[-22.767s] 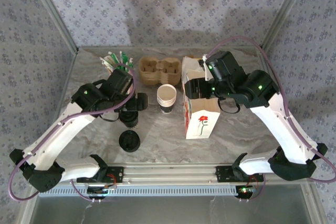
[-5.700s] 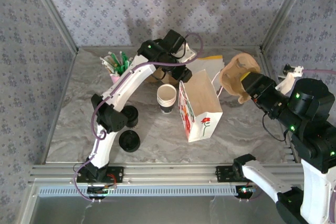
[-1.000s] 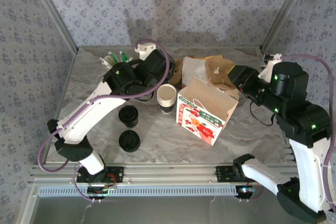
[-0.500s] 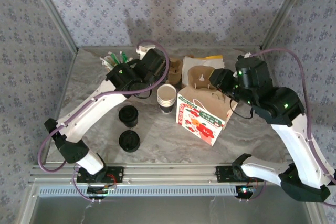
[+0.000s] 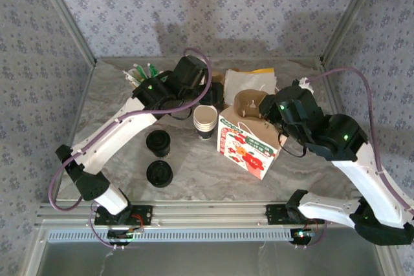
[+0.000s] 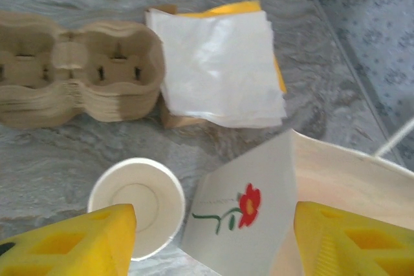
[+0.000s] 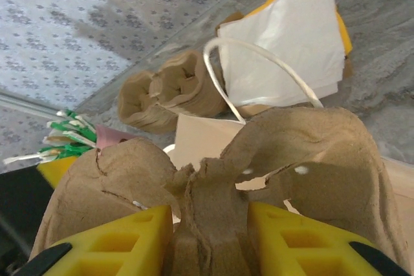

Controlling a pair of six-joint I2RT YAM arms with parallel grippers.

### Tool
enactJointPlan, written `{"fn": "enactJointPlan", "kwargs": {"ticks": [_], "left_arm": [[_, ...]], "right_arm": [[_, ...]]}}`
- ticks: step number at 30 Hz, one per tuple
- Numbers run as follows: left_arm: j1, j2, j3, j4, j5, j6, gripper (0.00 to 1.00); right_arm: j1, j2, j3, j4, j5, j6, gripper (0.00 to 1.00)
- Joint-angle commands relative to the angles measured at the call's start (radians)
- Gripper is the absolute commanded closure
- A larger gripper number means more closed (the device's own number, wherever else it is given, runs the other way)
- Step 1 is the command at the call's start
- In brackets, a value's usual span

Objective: Pack the takeout coffee

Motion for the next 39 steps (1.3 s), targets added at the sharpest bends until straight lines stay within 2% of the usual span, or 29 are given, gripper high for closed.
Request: {"fn": "enactJointPlan", "kwargs": {"ticks": [1, 7, 15, 22, 31, 34, 39], "left_arm": [[0.004, 0.029, -0.008, 0.054, 0.134, 0.043, 0.34], [0.004, 0.088, 0.009, 0.048, 0.235, 0.078, 0.32], [0.001, 0.094, -0.051, 0.109, 0.222, 0.027, 0.32], [-0.02, 0.106, -0.09, 0.141, 0.228, 0.021, 0.37], [-0.056, 0.125, -0.08, 0.133, 0.2, -0.004, 0.62], [-0.082, 0.112, -0.078, 0.125, 0.168, -0.044, 0.72], [-0.127, 0.107, -0.064, 0.082, 0.104, -0.127, 0.81]], "right_arm": [[0.012, -0.008, -0.018, -0.028, 0.074, 0.063, 0.64], [0.014, 0.006, -0.031, -0.034, 0.084, 0.072, 0.64], [0.012, 0.014, -0.057, -0.029, 0.094, 0.083, 0.65], [0.001, 0.02, -0.069, -0.025, 0.089, 0.091, 0.65], [-0.024, 0.028, -0.077, -0.039, 0.072, 0.065, 0.64], [-0.037, 0.026, -0.075, -0.047, 0.069, 0.043, 0.64], [-0.061, 0.017, -0.075, -0.064, 0.057, 0.005, 0.64]]}}
